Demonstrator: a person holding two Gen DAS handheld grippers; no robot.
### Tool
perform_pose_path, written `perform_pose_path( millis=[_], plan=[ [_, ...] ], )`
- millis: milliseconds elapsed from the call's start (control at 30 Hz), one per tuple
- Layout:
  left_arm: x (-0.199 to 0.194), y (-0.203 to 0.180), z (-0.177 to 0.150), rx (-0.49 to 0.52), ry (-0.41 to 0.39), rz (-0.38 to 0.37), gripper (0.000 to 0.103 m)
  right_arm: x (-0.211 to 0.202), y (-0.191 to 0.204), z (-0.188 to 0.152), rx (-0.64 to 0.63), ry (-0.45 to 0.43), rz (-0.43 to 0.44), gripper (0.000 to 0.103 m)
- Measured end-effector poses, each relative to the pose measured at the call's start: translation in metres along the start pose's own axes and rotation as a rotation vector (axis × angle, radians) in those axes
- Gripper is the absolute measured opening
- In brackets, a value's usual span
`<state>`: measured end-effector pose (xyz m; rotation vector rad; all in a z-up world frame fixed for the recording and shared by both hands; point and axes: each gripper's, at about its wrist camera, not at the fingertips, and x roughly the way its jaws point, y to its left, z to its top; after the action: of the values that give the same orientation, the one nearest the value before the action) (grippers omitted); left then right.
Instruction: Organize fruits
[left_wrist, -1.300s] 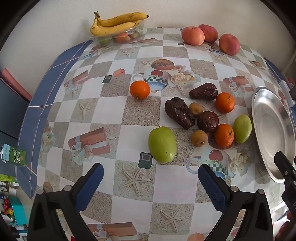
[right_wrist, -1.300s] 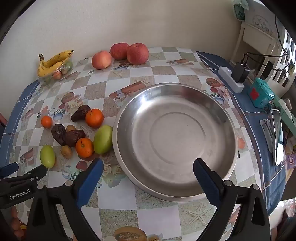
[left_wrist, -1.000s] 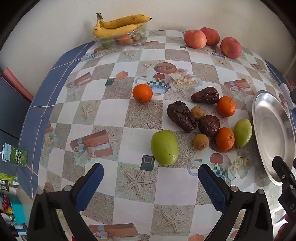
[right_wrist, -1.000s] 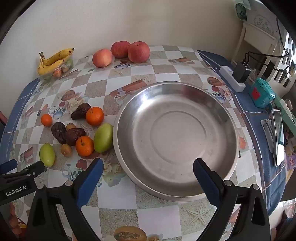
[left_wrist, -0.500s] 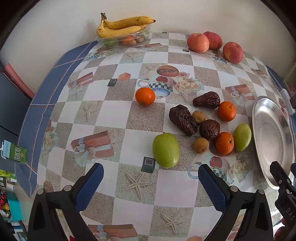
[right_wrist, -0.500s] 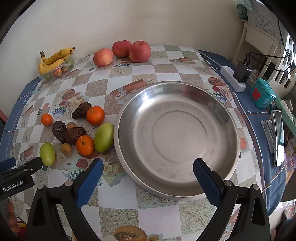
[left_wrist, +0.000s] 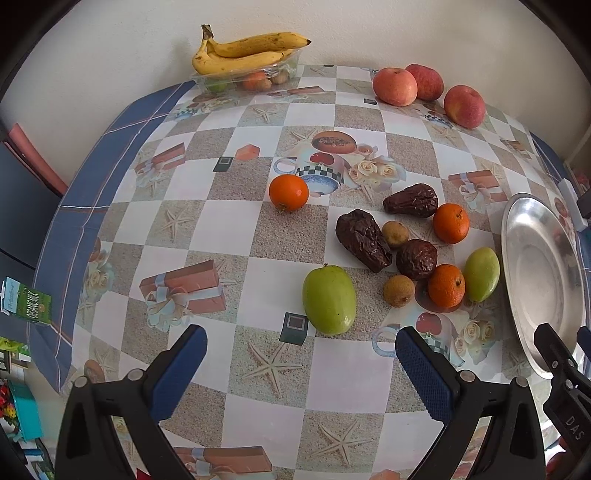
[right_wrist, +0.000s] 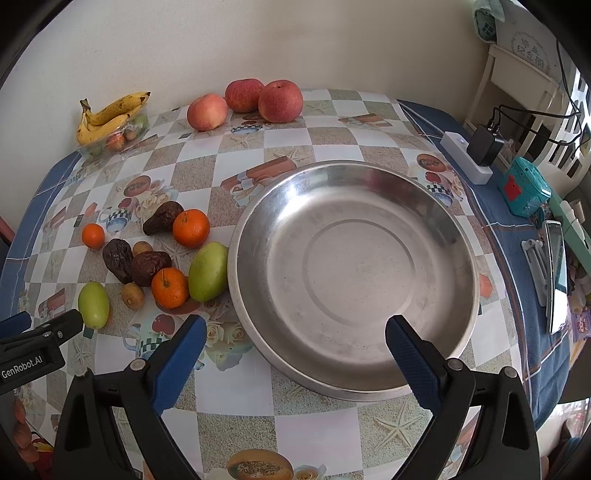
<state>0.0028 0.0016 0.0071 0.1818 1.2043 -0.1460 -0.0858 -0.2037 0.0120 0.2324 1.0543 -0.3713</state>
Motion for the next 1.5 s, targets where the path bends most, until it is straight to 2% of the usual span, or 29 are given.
perform_pose_path(
  millis=[900,1233,1500],
  plan=[
    [0.0002,-0.0002,0.0002,-0.005,0.000,-0.010,0.103,0.0013,0.0013,0.0001,-0.005,0.008,0.000,0.098],
    [-0.0043,0.0014,0.0028,-0.002,-0.030,-0.041,0.103,0.0011,0.0016,0.0003,-0.005,0.008,-0.001,0.098],
    [-0.0053,0.0012,0.0025,0.024,-0.060,-0.021,0.103,0.0010,0.0019,0.0003,-0.006,0.007,-0.001,0.098]
  ],
)
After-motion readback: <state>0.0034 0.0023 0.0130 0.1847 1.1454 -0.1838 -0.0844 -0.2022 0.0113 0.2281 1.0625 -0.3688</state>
